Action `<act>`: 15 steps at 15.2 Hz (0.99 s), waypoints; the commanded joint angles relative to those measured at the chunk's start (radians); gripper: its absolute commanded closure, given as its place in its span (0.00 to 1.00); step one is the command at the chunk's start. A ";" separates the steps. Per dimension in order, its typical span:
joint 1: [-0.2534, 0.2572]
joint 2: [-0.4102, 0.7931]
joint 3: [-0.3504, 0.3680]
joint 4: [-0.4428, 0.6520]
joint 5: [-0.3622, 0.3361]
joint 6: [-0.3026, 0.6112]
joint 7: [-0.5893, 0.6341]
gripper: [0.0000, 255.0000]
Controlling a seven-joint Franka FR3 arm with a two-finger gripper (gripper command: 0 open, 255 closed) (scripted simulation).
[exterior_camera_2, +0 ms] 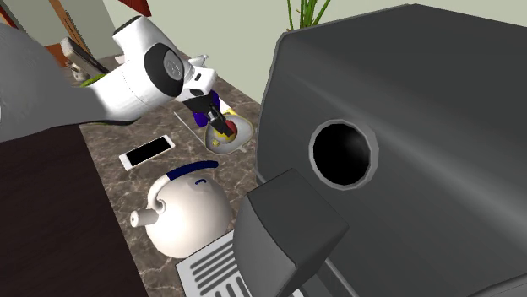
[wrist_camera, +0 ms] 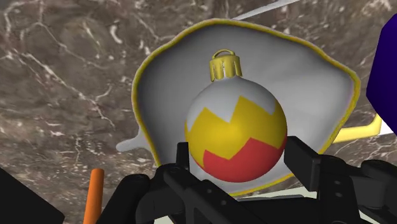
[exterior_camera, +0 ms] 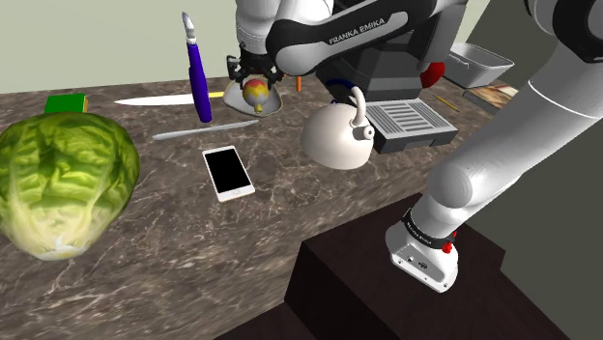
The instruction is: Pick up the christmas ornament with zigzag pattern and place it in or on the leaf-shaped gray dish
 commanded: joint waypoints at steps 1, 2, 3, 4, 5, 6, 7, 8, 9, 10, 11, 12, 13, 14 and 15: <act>0.000 0.005 0.001 -0.001 -0.006 0.004 0.005 1.00; 0.000 0.005 0.001 -0.001 -0.006 0.004 0.005 1.00; 0.000 0.005 0.001 -0.001 -0.006 0.004 0.005 1.00; 0.000 0.005 0.001 -0.001 -0.006 0.004 0.005 1.00; 0.000 0.005 0.001 -0.001 -0.006 0.004 0.005 1.00; 0.000 0.005 0.001 -0.001 -0.006 0.004 0.005 1.00; 0.000 0.005 0.001 -0.001 -0.006 0.004 0.005 0.00; 0.000 0.005 0.000 -0.002 -0.005 0.005 0.004 0.00; 0.000 0.005 0.000 -0.002 -0.006 0.005 0.005 0.00; 0.000 0.005 0.000 -0.001 -0.006 0.005 0.005 0.00; 0.000 0.005 0.000 -0.002 -0.006 0.005 0.005 0.00; 0.000 0.005 0.000 -0.001 -0.006 0.005 0.005 0.00; 0.006 -0.020 0.002 0.006 0.022 -0.019 -0.013 0.00; 0.011 -0.043 0.002 0.015 0.048 -0.043 -0.030 0.00; 0.018 -0.065 0.002 0.026 0.072 -0.068 -0.045 0.00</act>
